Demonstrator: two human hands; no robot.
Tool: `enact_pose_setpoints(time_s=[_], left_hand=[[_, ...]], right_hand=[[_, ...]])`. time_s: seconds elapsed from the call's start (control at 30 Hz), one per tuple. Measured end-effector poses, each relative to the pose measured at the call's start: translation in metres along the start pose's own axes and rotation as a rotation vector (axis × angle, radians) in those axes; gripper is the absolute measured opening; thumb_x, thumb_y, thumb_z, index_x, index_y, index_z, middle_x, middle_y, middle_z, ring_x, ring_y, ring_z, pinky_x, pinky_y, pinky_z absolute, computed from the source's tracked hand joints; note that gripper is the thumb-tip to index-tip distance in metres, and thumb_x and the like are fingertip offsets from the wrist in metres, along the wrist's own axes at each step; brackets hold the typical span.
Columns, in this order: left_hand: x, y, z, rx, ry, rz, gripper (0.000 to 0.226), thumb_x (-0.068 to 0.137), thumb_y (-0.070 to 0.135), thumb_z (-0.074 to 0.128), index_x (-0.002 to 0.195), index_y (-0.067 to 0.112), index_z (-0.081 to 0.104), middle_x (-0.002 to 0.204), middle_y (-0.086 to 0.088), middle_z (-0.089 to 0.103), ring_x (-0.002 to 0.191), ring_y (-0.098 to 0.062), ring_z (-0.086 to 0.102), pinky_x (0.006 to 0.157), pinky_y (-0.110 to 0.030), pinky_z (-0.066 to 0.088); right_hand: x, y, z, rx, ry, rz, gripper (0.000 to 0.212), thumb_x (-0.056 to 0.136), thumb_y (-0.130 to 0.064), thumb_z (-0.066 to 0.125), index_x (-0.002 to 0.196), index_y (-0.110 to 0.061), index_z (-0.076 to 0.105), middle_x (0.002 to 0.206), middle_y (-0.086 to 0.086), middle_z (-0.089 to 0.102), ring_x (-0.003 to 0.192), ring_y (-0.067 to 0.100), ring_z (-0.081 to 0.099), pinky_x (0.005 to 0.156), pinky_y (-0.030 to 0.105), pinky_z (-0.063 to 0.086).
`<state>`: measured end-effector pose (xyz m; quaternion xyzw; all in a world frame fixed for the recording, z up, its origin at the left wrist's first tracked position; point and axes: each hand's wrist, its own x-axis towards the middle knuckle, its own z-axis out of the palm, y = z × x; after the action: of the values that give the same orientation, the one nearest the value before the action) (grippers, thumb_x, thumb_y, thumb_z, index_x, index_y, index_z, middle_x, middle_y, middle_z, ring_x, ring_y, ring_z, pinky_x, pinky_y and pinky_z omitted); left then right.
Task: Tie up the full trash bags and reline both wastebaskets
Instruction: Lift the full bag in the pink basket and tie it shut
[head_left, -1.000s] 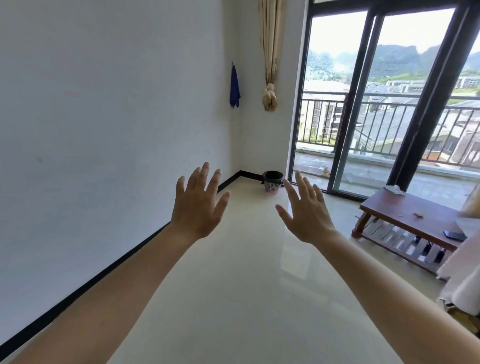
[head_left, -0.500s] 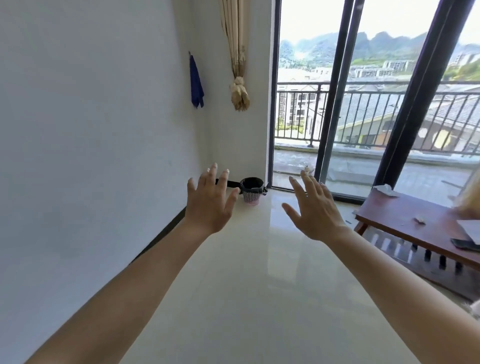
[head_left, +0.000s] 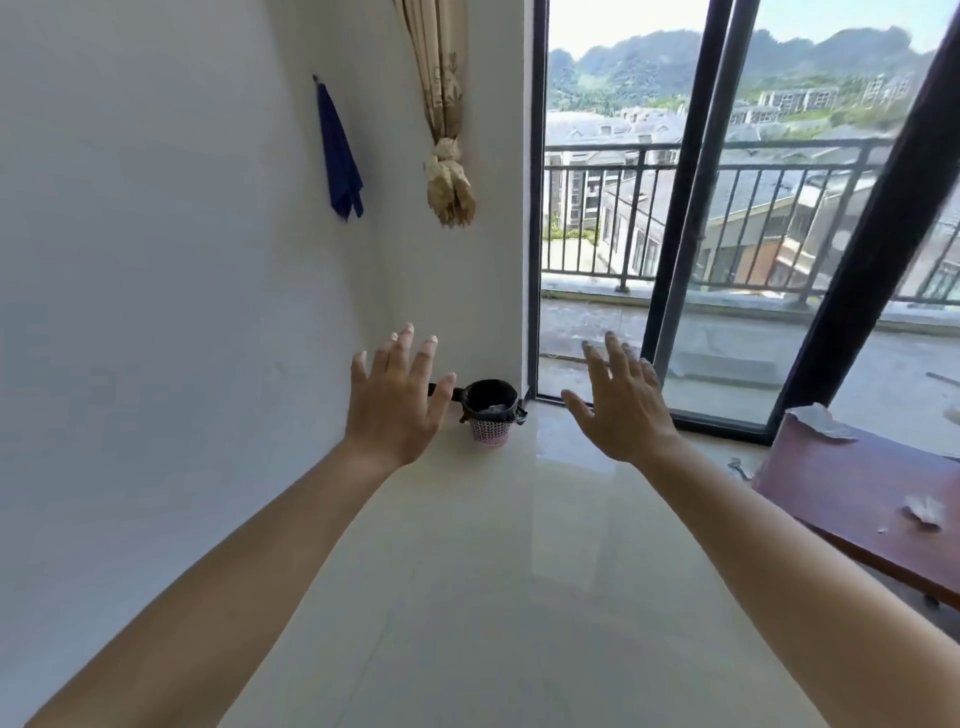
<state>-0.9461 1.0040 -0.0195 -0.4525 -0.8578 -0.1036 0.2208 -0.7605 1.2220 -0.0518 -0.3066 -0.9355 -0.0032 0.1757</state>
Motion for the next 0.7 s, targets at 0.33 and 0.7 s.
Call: enact_pose_setpoints(time_s=[0.33,0.7], left_hand=[[0.204,-0.111,0.179,-0.062,-0.075,-0.146,0.072,0.095,0.058,0.014,0.149,0.016,0.037,0.157,-0.017,0.031,0.142,-0.031,0.033,0.111,-0.057,0.025],[0.468,-0.16,0.333,-0.043,-0.182,-0.01,0.075,0.092,0.058,0.008,0.151,0.019,0.033,0.159,-0.015,0.028,0.143,-0.03,0.031,0.112,-0.052,0.024]], right_hand=[[0.256,-0.002,0.152,-0.057,-0.123,-0.041,0.077,0.099,-0.057,0.036,0.159,-0.016,0.01,0.166,0.017,0.004,0.152,0.037,0.01,0.122,0.05,0.007],[0.505,0.062,0.25,-0.083,-0.142,0.039,0.076,0.099,-0.059,0.034,0.158,-0.017,0.012,0.165,0.018,0.009,0.152,0.037,0.011,0.123,0.051,0.011]])
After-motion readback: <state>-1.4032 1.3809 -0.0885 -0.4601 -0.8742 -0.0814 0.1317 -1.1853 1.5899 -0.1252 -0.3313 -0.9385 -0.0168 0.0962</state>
